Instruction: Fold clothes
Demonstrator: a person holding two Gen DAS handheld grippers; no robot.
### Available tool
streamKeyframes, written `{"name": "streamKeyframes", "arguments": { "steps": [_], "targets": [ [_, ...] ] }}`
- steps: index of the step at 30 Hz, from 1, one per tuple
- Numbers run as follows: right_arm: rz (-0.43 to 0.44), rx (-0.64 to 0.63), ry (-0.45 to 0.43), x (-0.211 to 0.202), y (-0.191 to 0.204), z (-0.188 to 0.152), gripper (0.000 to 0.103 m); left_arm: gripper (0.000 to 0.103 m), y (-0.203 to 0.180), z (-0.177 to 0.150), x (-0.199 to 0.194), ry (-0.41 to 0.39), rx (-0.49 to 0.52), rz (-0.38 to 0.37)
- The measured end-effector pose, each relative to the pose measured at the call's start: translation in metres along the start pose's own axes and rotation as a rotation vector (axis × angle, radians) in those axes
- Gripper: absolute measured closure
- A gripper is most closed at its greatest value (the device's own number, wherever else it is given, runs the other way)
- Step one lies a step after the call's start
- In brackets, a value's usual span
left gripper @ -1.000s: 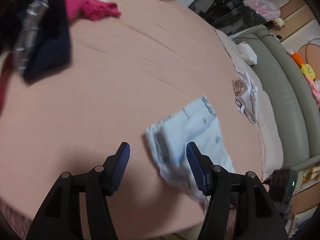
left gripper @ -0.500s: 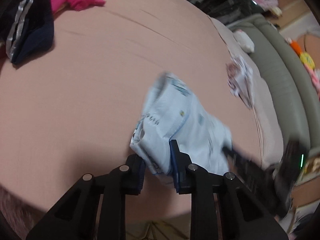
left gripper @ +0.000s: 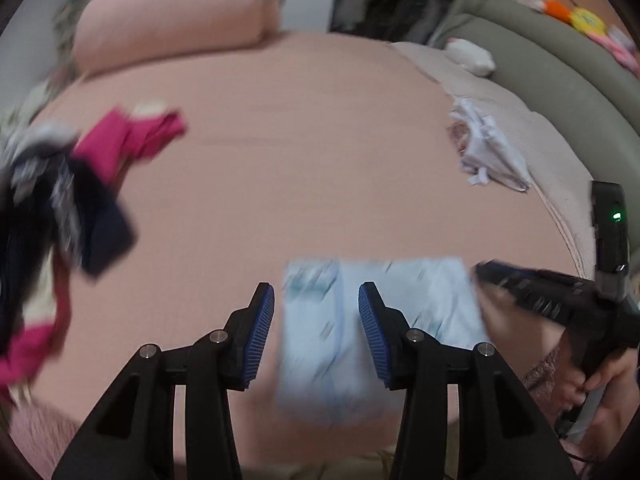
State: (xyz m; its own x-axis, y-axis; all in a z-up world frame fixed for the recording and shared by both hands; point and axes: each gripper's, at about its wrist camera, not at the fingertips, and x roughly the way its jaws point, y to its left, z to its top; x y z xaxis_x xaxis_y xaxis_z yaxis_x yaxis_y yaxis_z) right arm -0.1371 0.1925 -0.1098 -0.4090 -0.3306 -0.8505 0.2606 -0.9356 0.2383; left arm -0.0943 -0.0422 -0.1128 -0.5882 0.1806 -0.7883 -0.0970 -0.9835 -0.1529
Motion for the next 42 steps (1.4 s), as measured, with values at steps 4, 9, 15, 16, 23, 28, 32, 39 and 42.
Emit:
{"name": "streamKeyframes", "arguments": {
  "steps": [4,9,15,16,23,28,32,39,42],
  "targets": [
    [-0.013,-0.09,0.057,0.029,0.019,0.002,0.075,0.057,-0.014,0.001,0.04,0.066,0.115,0.012],
    [-0.114,-0.154,0.013,0.039,0.022,-0.007,0.069,0.055,-0.012,-0.022,0.053,0.057,0.238,0.09],
    [-0.337,-0.12,-0.015,0.034,-0.004,-0.004,0.089,0.037,0.042,-0.032,0.061,0.103,-0.018,-0.058],
    [-0.275,-0.061,-0.013,0.03,-0.014,-0.002,0.088,0.037,0.046,-0.033,0.059,0.082,-0.038,-0.073],
    [0.05,-0.005,-0.053,0.006,0.001,0.001,0.072,0.037,0.043,-0.022,0.019,-0.06,-0.016,-0.009],
    [0.024,-0.112,0.038,0.026,0.027,-0.023,0.073,0.037,0.058,-0.036,0.01,-0.03,-0.083,-0.056],
    [-0.05,-0.092,0.051,0.03,0.016,-0.026,0.065,0.034,0.076,-0.042,0.02,0.006,-0.128,-0.051],
    [0.224,0.176,0.1,0.032,-0.017,-0.027,0.062,0.035,0.101,-0.05,0.023,0.073,-0.348,-0.351],
    [0.26,0.162,0.124,0.039,-0.004,-0.024,0.058,0.035,0.094,-0.055,0.033,0.115,-0.328,-0.323]
  ]
}}
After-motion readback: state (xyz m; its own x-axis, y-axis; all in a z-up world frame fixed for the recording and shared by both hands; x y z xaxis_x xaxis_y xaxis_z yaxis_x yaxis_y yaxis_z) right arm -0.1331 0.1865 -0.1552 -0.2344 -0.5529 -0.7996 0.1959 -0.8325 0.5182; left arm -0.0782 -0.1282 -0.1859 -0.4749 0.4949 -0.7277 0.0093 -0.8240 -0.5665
